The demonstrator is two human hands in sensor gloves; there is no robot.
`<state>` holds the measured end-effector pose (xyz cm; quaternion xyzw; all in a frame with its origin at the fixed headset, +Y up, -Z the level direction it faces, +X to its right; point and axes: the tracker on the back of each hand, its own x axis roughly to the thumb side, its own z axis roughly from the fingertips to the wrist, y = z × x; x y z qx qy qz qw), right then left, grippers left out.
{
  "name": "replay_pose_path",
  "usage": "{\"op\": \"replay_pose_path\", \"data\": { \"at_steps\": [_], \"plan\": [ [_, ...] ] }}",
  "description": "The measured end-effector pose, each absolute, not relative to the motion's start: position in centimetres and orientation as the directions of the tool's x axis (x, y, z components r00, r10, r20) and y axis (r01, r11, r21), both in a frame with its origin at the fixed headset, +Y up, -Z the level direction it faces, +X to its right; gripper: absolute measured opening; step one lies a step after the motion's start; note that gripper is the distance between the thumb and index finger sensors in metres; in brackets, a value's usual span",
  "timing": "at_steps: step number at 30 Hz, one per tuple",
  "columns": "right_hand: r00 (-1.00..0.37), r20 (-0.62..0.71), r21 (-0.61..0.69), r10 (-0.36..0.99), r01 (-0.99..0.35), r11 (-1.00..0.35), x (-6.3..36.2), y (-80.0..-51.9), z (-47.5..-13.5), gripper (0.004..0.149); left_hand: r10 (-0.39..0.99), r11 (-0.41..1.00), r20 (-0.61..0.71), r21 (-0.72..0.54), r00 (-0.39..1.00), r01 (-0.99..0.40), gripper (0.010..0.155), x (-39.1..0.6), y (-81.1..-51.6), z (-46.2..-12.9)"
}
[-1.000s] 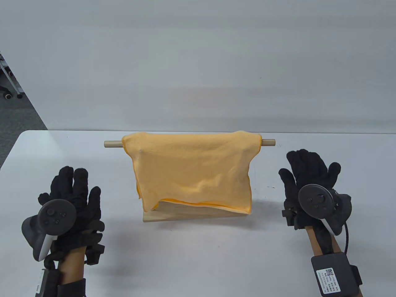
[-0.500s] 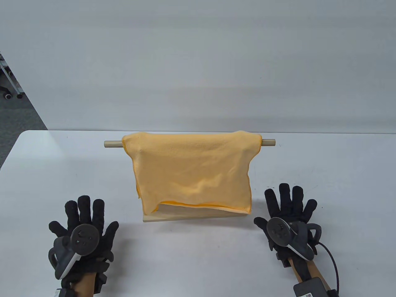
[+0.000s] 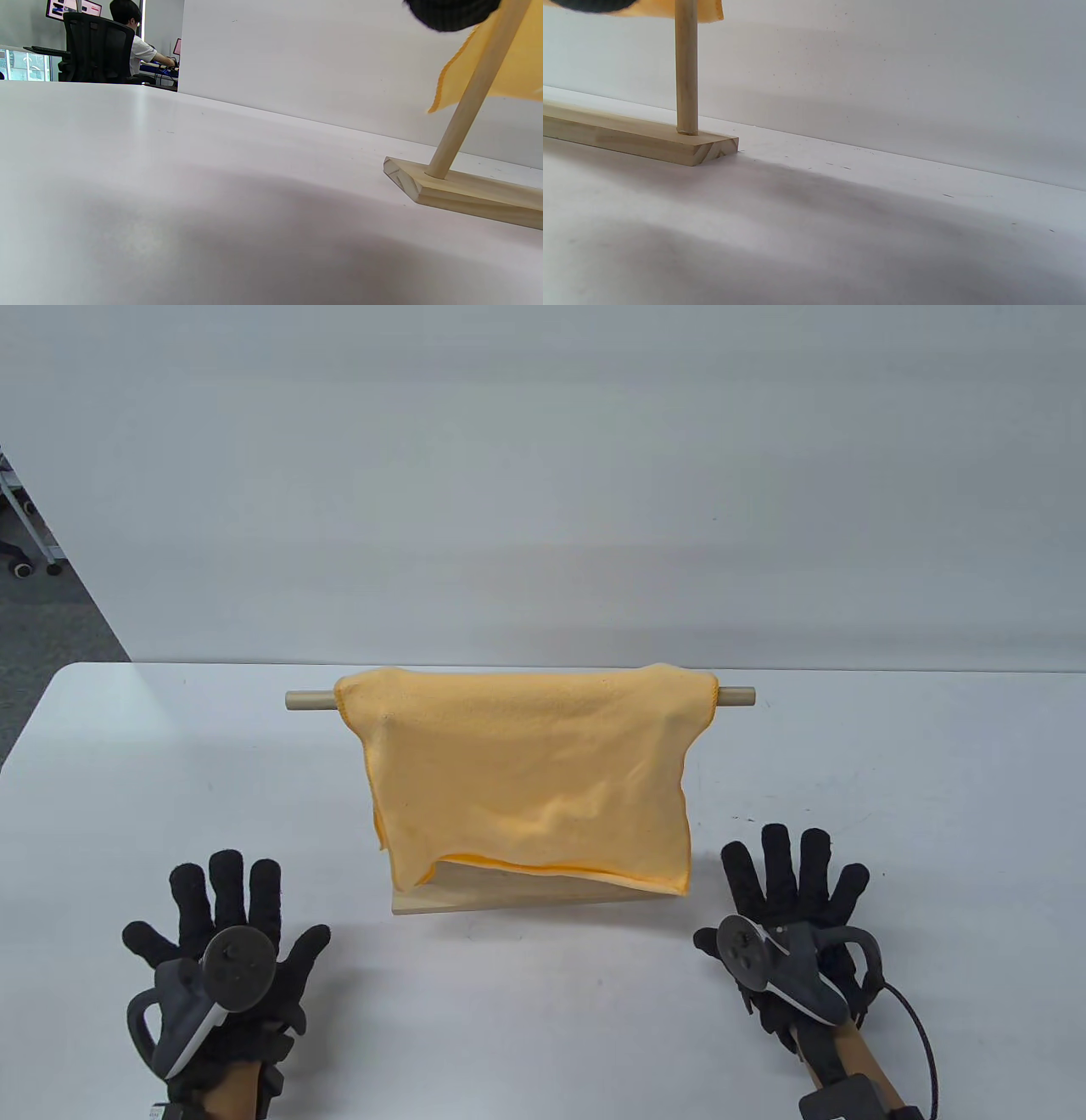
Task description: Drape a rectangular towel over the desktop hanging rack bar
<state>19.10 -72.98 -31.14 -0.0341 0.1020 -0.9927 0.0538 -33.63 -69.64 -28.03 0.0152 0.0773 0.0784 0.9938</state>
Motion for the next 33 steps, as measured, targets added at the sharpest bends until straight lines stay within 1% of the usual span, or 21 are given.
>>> {"op": "replay_pose_path", "data": {
  "at_steps": [5,33],
  "plan": [
    [-0.994,0.046,-0.211,-0.095,0.084,-0.974,19.34,-72.90,-31.22,0.091,0.153,0.988,-0.159,0.038,0.975,-0.149,0.086,-33.82,-69.59,-28.06],
    [-0.994,0.032,-0.198,-0.100,0.092,-0.976,19.43,-72.90,-31.03,0.090,0.135,0.990,-0.193,-0.004,0.972,-0.138,0.086,-34.03,-69.89,-28.47]
  ]
}}
